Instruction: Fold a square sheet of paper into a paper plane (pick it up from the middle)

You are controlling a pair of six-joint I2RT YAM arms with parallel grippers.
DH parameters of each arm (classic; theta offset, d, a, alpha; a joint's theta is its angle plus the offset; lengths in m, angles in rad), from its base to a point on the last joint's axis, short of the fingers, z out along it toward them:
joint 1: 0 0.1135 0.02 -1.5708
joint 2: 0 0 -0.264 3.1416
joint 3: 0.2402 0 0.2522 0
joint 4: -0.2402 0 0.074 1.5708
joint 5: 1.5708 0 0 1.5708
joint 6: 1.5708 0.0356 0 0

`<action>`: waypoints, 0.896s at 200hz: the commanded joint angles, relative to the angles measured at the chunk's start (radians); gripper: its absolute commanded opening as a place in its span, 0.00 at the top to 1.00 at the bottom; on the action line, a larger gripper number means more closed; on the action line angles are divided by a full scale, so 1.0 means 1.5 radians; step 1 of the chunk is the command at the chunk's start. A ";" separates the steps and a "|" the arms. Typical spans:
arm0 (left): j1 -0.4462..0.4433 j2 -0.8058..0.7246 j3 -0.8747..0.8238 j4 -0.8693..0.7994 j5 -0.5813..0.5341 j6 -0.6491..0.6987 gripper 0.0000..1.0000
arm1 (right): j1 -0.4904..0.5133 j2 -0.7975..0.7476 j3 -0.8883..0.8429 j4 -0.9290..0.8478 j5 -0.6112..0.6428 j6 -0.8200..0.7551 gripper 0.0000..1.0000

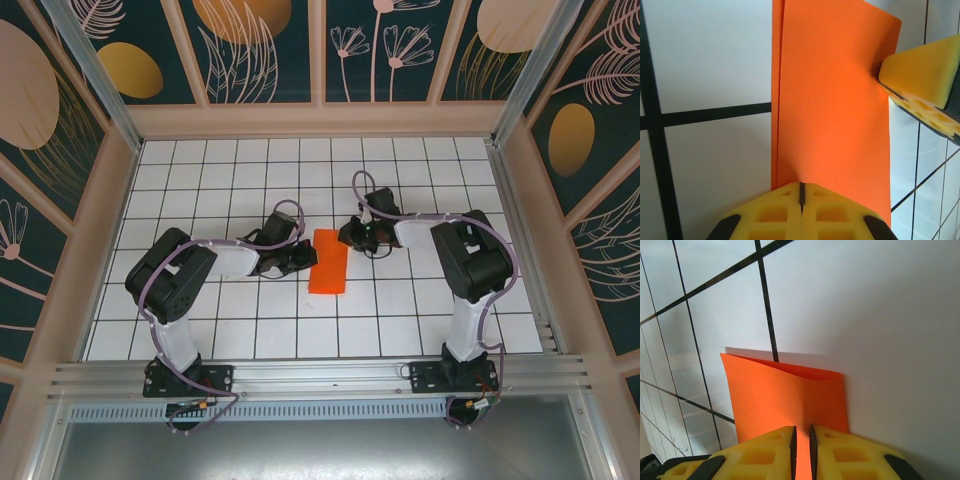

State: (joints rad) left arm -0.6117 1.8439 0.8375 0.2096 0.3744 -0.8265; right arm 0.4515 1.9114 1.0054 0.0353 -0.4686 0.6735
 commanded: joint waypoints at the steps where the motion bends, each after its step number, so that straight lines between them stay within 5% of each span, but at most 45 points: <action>1: -0.002 0.020 -0.031 -0.114 -0.042 0.019 1.00 | -0.002 0.004 0.028 -0.042 0.023 -0.016 0.80; 179: -0.001 0.019 -0.033 -0.118 -0.047 0.020 1.00 | -0.020 0.041 0.075 -0.059 0.011 0.005 0.81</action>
State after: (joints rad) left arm -0.6136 1.8408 0.8364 0.2081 0.3645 -0.8223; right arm 0.4232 1.9720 1.0988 -0.0086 -0.4706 0.6712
